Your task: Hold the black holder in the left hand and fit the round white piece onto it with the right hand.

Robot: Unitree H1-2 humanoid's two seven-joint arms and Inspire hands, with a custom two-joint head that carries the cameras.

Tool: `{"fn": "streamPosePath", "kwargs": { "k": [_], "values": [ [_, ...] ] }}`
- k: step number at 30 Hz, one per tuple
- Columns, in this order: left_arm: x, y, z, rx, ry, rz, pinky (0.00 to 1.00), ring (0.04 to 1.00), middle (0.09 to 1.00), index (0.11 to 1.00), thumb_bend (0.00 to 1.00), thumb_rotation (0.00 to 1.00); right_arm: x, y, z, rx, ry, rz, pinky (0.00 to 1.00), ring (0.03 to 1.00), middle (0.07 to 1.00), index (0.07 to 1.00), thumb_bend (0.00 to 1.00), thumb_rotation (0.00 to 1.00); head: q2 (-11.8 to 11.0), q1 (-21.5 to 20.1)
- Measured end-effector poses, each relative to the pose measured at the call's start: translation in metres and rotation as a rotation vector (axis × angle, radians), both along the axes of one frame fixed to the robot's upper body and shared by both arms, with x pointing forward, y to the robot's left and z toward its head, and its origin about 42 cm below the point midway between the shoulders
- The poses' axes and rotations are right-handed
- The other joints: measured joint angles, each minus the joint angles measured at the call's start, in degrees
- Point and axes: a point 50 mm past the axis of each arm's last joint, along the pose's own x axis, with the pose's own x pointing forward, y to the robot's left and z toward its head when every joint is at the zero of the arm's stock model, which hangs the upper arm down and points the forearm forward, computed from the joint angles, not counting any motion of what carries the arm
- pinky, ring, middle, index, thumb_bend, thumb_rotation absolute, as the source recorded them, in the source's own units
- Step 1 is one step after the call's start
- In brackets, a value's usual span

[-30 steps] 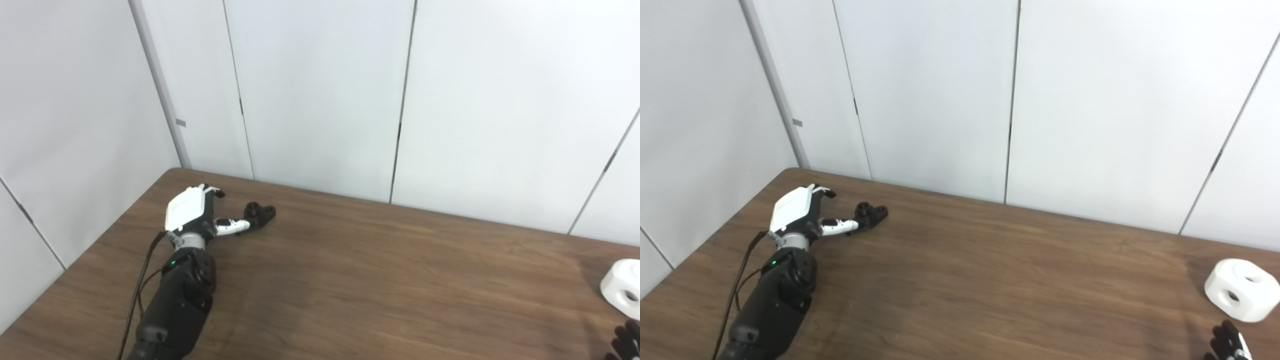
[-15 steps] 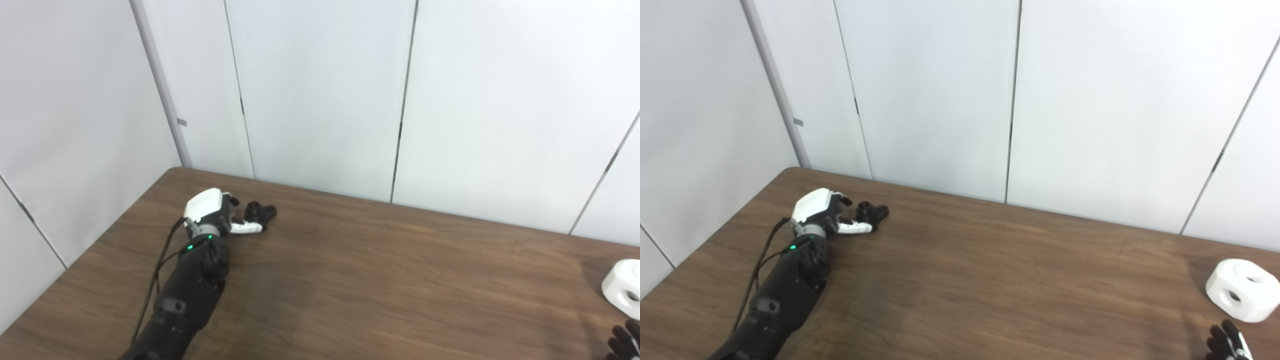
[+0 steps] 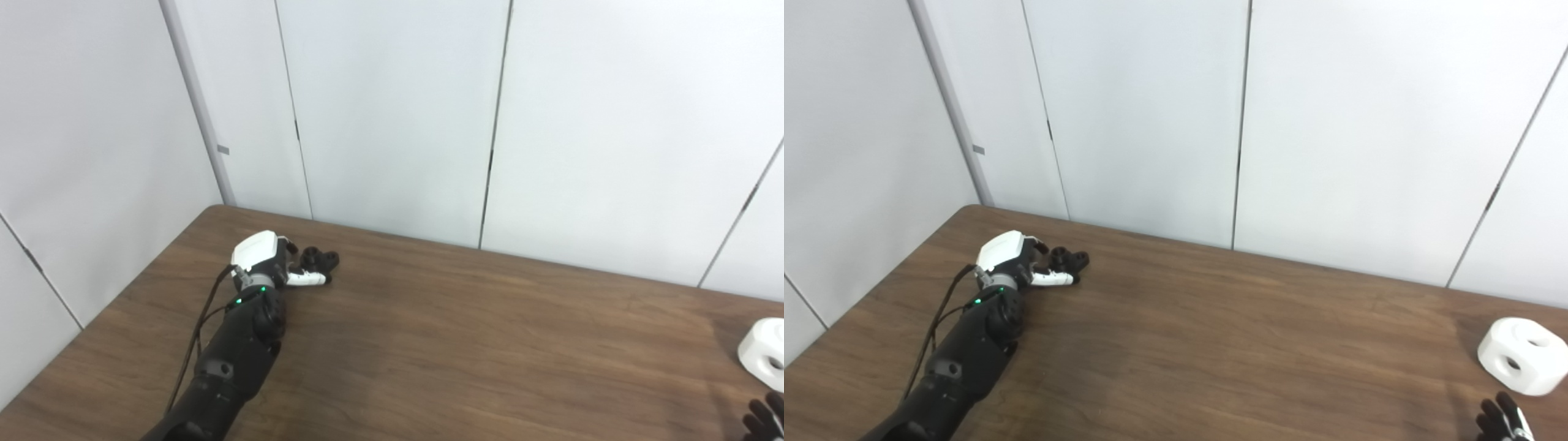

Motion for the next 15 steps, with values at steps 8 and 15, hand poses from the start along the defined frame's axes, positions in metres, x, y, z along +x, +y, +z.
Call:
{"fn": "streamPosePath", "kwargs": {
  "k": [8,15],
  "values": [
    [-0.0004,0.0000,-0.0001,0.020,0.003,-0.001,1.00,1.000,0.931,0.709,0.91,0.41,-0.0012,0.0002,0.0011,0.001,0.005,0.000,1.00,0.972,0.959,0.970,0.74,1.00,0.09,0.00],
    [-0.0007,0.0008,0.0006,0.031,-0.004,0.004,1.00,0.993,0.906,0.657,0.90,0.37,-0.0012,0.0001,0.0012,0.004,0.006,0.000,1.00,0.978,0.965,0.979,0.74,1.00,0.35,-0.17]
  ]
}}
